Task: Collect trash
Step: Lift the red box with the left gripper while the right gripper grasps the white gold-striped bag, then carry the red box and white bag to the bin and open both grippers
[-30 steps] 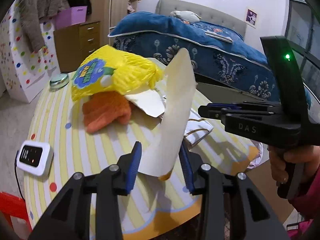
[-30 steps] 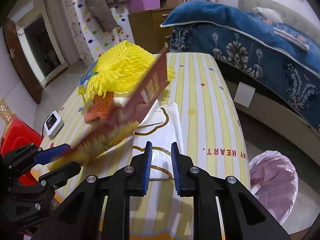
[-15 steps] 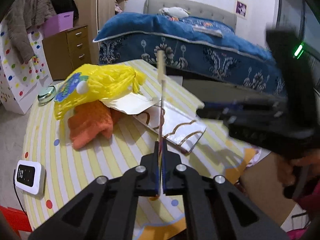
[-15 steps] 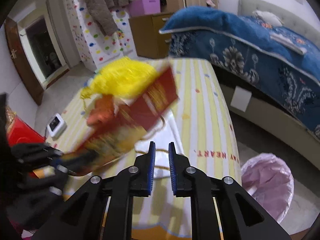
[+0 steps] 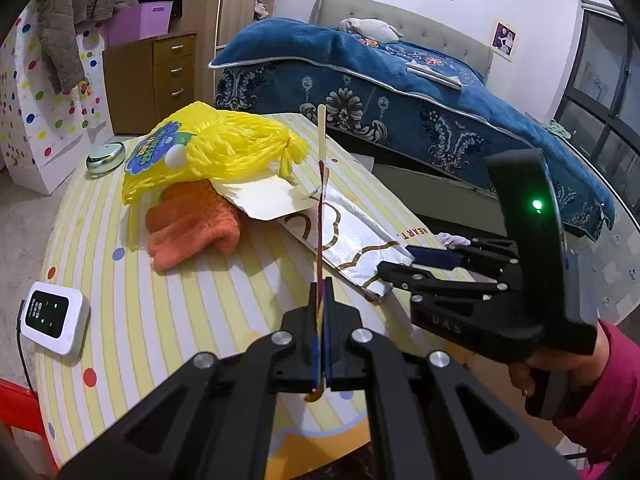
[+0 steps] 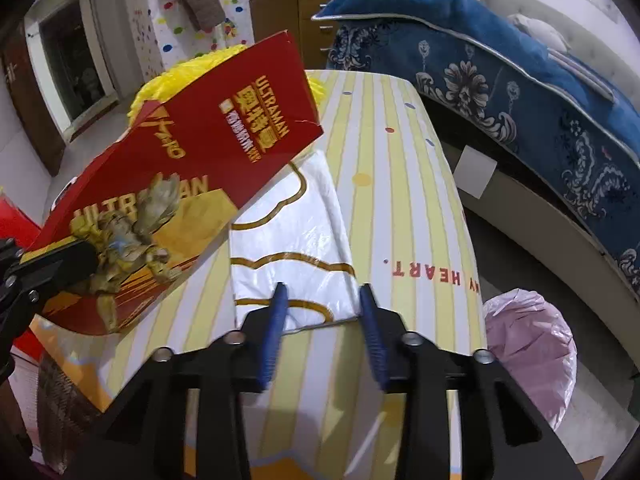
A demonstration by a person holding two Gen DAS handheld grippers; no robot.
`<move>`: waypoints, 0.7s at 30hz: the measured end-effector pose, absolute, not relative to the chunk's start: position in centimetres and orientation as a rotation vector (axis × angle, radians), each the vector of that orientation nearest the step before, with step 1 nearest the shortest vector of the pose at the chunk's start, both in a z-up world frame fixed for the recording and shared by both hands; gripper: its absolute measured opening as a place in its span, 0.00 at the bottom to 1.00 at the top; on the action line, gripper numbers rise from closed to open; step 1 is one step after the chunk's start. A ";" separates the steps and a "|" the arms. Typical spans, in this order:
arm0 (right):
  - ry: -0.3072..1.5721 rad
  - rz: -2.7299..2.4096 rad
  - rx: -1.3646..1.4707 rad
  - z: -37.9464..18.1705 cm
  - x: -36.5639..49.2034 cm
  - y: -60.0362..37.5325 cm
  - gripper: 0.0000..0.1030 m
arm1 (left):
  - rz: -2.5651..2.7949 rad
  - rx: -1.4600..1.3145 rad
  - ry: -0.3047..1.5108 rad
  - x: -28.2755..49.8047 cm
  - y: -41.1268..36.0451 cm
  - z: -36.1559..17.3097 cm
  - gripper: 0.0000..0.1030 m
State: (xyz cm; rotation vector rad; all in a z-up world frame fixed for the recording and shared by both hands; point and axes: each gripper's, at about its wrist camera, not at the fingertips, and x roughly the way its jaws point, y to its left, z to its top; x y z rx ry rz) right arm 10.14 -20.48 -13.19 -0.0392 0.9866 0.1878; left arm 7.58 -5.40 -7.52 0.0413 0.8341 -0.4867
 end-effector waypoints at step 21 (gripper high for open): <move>0.809 -0.057 0.142 -3.7 0.5 -29.6 0.02 | -0.599 0.095 0.736 3.3 -10.5 -3.8 0.00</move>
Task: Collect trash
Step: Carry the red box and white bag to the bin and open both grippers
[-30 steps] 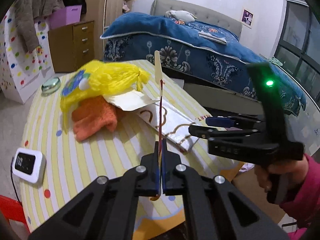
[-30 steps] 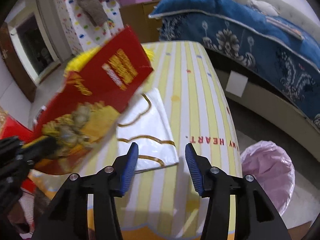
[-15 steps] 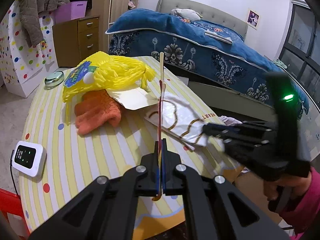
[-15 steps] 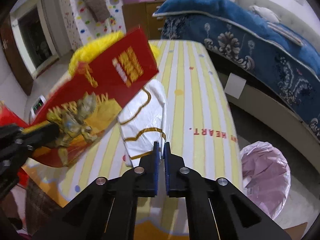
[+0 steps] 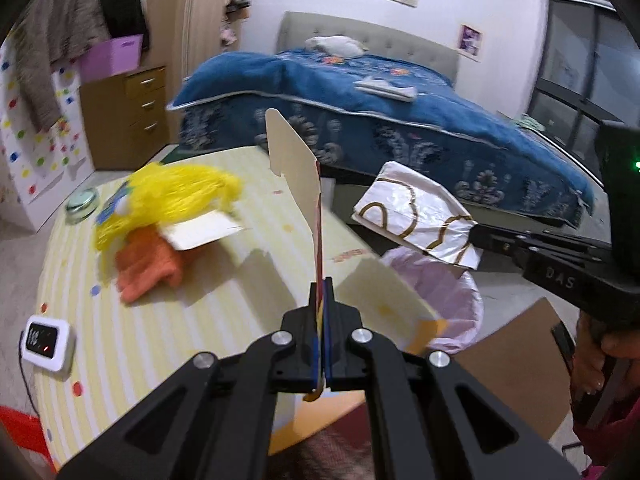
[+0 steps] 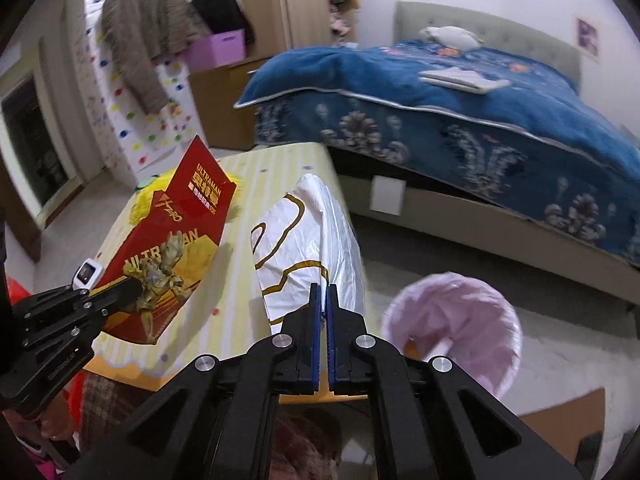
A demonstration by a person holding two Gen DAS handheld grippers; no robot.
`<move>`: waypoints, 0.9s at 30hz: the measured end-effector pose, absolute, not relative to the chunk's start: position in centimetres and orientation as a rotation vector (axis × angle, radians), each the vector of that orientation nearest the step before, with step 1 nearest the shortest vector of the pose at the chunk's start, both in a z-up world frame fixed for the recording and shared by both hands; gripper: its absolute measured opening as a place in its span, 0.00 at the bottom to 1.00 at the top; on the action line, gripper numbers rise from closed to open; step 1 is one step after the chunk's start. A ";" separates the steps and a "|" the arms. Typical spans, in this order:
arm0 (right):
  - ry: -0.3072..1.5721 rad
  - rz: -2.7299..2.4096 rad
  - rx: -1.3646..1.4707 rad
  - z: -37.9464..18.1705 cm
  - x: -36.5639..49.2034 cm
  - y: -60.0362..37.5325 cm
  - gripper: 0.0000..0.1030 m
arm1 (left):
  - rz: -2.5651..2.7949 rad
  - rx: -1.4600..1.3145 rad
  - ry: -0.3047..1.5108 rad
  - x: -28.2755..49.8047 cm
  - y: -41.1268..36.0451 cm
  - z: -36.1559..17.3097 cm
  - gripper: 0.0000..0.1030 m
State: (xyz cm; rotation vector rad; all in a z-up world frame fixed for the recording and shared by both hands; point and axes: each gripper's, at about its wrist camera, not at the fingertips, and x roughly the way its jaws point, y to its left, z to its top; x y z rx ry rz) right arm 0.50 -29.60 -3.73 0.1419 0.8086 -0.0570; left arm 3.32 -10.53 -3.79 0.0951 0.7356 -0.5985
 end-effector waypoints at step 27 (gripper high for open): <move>0.864 -0.443 0.322 -8.3 -3.9 -44.7 0.02 | -0.899 0.240 0.774 4.6 -30.8 -6.4 0.00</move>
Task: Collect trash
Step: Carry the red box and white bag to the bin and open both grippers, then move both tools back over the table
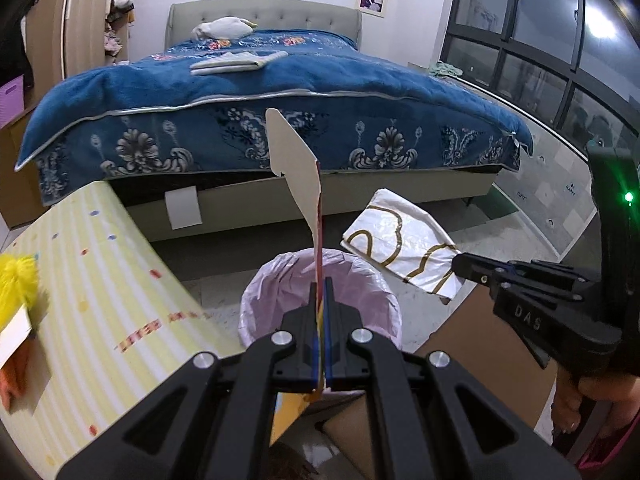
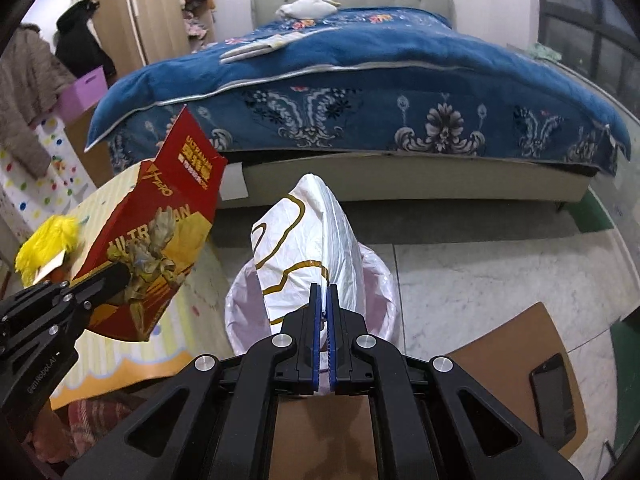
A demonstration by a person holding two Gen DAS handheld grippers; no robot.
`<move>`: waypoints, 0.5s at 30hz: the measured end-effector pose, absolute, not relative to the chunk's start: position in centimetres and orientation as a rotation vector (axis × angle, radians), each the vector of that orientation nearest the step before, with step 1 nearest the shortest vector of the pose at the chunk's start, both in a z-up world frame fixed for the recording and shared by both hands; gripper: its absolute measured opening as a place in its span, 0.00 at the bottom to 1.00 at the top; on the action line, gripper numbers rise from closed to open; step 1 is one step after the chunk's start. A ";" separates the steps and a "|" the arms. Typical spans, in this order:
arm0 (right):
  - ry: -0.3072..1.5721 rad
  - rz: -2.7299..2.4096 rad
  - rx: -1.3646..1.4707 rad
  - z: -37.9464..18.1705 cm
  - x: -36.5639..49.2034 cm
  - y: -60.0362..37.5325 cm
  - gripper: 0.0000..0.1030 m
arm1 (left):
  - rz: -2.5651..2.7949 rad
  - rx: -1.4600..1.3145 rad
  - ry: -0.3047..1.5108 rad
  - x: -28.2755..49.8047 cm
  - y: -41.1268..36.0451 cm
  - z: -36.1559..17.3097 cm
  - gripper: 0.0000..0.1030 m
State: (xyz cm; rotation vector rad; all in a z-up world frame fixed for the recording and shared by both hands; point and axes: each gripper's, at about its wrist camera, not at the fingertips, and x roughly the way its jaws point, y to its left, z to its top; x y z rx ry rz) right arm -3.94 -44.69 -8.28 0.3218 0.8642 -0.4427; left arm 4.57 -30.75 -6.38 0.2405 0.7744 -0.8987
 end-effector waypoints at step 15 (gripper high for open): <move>0.882 -0.424 0.349 -9.3 -3.5 -45.5 0.26 | -0.755 0.237 0.809 6.6 -28.7 -6.6 0.45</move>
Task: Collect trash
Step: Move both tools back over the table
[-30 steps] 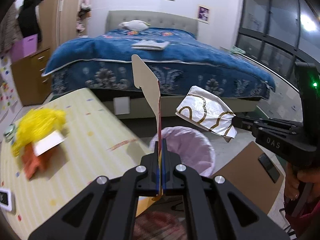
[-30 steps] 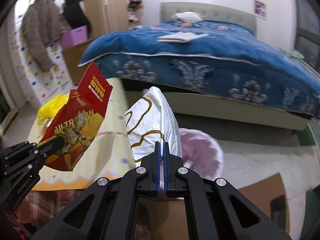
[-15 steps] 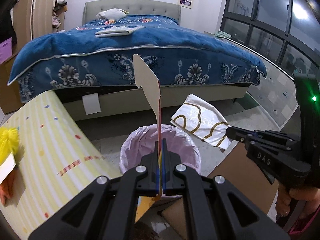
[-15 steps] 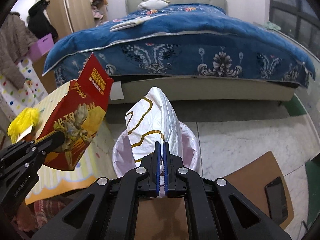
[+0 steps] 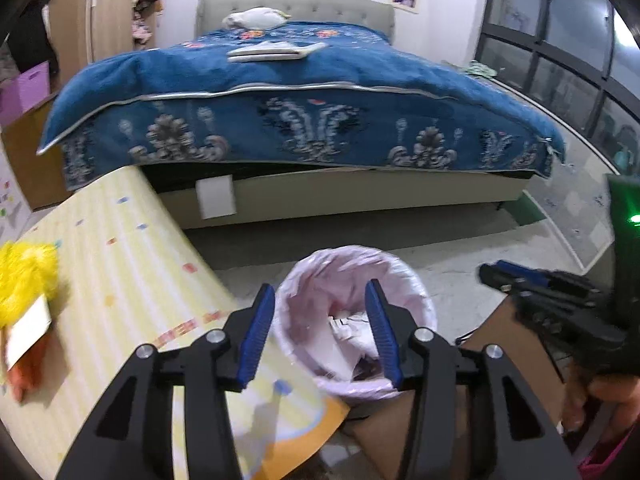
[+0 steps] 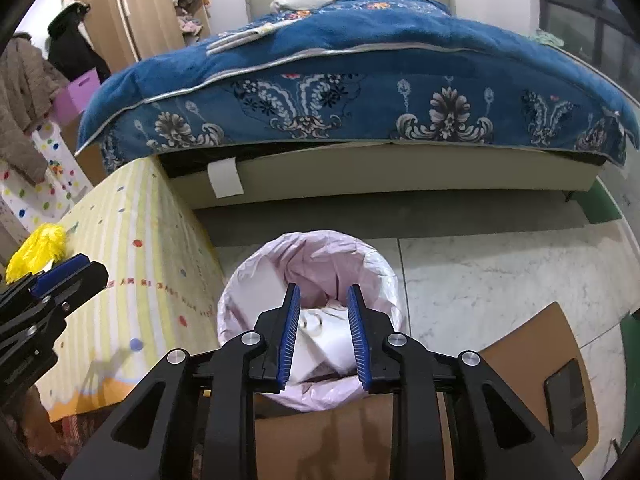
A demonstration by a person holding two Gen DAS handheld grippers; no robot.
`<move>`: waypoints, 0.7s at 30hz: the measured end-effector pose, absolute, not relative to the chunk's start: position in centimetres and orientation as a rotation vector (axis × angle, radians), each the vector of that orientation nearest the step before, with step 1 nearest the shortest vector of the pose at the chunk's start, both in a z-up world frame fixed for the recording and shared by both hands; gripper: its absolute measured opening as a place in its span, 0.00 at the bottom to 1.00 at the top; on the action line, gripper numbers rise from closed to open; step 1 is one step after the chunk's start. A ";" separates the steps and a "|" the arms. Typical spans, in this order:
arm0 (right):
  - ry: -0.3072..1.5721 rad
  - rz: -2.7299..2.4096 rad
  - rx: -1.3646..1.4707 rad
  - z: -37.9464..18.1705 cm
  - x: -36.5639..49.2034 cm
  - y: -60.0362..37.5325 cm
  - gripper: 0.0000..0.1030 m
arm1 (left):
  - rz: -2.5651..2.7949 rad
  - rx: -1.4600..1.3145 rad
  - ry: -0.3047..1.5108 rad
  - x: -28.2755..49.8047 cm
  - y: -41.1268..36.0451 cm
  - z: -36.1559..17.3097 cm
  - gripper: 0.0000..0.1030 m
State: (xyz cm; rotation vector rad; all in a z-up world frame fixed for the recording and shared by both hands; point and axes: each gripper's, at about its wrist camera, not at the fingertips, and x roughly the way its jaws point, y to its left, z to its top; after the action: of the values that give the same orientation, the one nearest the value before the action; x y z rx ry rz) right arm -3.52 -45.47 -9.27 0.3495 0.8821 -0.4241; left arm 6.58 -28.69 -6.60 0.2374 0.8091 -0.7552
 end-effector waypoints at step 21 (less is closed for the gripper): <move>0.808 -0.040 0.118 -0.2 -1.0 -28.9 0.61 | -0.311 0.129 0.807 3.8 -9.3 -0.2 0.78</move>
State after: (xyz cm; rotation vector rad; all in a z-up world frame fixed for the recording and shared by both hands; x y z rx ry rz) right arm -1.05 -28.87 -0.18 0.1179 0.8079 -0.0401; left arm 3.83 -9.33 -0.22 0.1286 0.8073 -0.3106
